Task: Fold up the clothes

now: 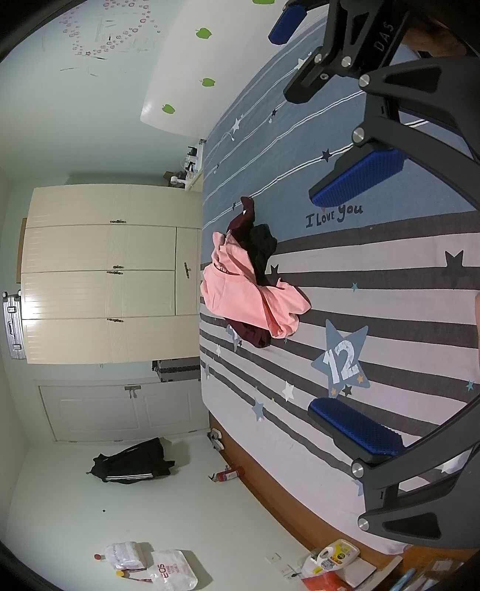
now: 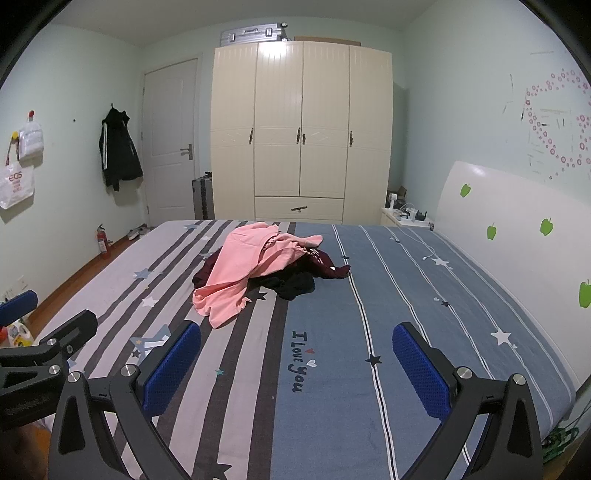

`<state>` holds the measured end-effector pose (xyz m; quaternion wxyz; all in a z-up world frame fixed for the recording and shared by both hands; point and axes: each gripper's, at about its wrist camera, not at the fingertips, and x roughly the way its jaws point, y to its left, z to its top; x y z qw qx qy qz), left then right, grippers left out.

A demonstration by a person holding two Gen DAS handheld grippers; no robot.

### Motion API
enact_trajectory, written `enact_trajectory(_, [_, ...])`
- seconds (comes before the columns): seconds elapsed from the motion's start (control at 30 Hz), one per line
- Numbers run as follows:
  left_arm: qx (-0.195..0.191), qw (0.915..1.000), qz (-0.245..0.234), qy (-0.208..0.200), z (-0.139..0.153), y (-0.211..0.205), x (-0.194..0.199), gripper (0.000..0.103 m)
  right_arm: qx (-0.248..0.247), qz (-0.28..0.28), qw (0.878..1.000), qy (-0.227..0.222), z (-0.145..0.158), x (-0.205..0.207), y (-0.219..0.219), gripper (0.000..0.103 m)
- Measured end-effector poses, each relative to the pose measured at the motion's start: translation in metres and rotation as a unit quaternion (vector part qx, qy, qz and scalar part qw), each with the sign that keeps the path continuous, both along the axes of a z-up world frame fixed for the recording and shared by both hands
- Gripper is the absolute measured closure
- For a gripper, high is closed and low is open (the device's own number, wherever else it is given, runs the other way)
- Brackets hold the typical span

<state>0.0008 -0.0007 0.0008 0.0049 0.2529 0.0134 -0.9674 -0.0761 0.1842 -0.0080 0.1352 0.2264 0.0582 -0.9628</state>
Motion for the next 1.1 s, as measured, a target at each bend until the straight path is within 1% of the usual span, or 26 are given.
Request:
enact_trajectory(0.2, [-0.002, 1.0, 0.002, 0.0, 0.005, -0.002, 0.005, 0.001, 0.0, 0.0, 1.0, -0.002, -0.001, -0.002, -0.004, 0.001])
enact_trajectory(0.4, [-0.004, 1.0, 0.004, 0.0, 0.001, 0.0, 0.002, 0.001, 0.001, 0.0, 1.0, -0.003, -0.002, -0.005, -0.008, 0.0])
enact_trajectory(0.57, [-0.006, 1.0, 0.008, 0.002, 0.001, 0.001, 0.001, 0.001, -0.002, -0.001, 1.0, 0.0, 0.004, 0.001, -0.001, 0.001])
enact_trajectory(1.1, [-0.007, 0.9999, 0.012, 0.008, 0.004, 0.001, 0.004, 0.001, -0.005, -0.001, 1.0, 0.0, 0.006, 0.0, 0.003, 0.001])
